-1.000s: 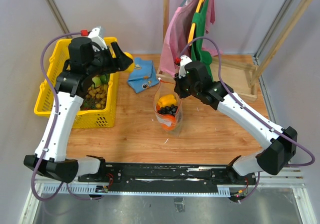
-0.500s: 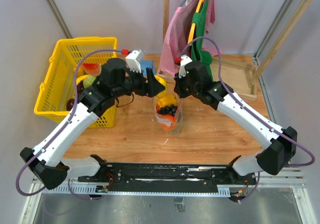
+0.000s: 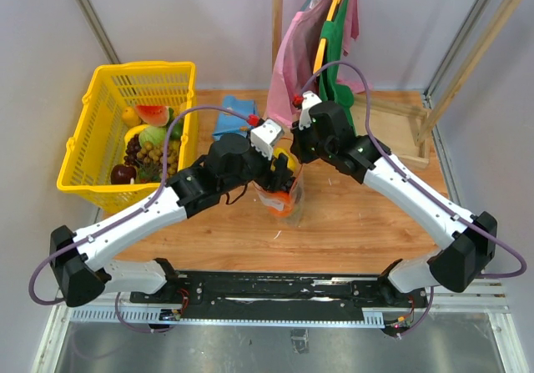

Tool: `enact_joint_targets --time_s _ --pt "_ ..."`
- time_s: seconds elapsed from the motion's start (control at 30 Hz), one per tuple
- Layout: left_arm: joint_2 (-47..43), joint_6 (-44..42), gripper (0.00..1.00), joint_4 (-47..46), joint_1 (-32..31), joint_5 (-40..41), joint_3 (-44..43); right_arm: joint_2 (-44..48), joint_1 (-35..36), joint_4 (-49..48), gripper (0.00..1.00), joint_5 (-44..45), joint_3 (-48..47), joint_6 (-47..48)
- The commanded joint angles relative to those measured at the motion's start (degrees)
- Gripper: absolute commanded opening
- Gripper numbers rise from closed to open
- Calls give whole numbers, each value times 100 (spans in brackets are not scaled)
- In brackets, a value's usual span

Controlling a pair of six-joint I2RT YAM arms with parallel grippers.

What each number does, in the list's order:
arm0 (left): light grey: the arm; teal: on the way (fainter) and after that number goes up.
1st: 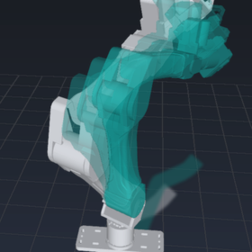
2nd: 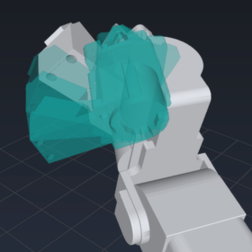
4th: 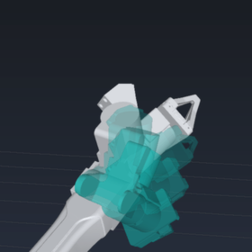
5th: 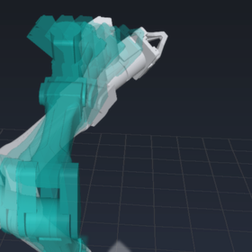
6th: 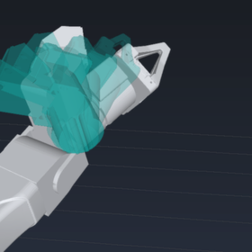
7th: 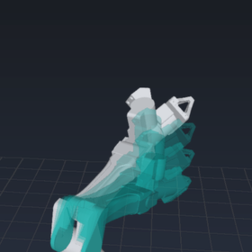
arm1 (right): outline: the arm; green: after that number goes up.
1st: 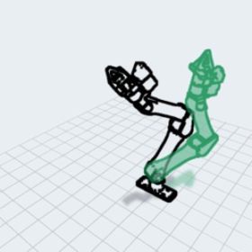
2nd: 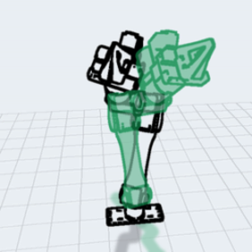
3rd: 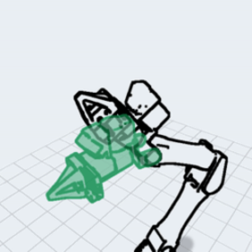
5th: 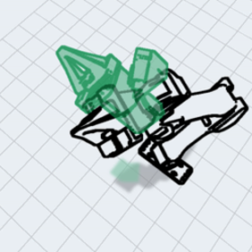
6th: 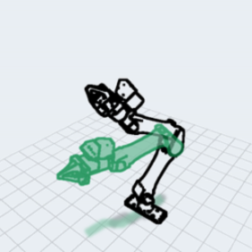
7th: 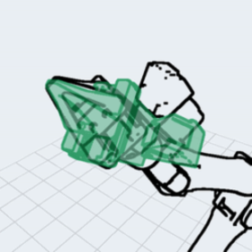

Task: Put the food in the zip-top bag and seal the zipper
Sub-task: Place the fake vegetable in the zipper food storage bag.

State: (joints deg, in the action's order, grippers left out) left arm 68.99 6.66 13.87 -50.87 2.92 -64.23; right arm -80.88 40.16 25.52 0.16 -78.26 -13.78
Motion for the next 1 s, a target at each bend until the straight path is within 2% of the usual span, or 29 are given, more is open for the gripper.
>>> enact_joint_targets --time_s 0.0,0.27,0.4,0.63,0.83,0.97 --pt "132 -964 36 -803 -254 777 242 208 -40 -150 1 -16 0 -87" --pt "200 -2103 41 -1840 -307 1125 988 237 -35 -153 1 -43 38 -101" --pt "305 -2504 52 -2175 -309 1391 1122 249 -43 -151 1 -47 57 -98" --pt "496 -2768 76 -2111 -309 1342 1123 232 -40 -151 1 -71 56 -88" --pt "347 -2784 89 -1830 -309 1144 1062 190 -39 -156 1 -67 41 -76" --pt "257 -2599 92 -1559 -309 1009 958 146 -37 -161 1 -60 3 -63"
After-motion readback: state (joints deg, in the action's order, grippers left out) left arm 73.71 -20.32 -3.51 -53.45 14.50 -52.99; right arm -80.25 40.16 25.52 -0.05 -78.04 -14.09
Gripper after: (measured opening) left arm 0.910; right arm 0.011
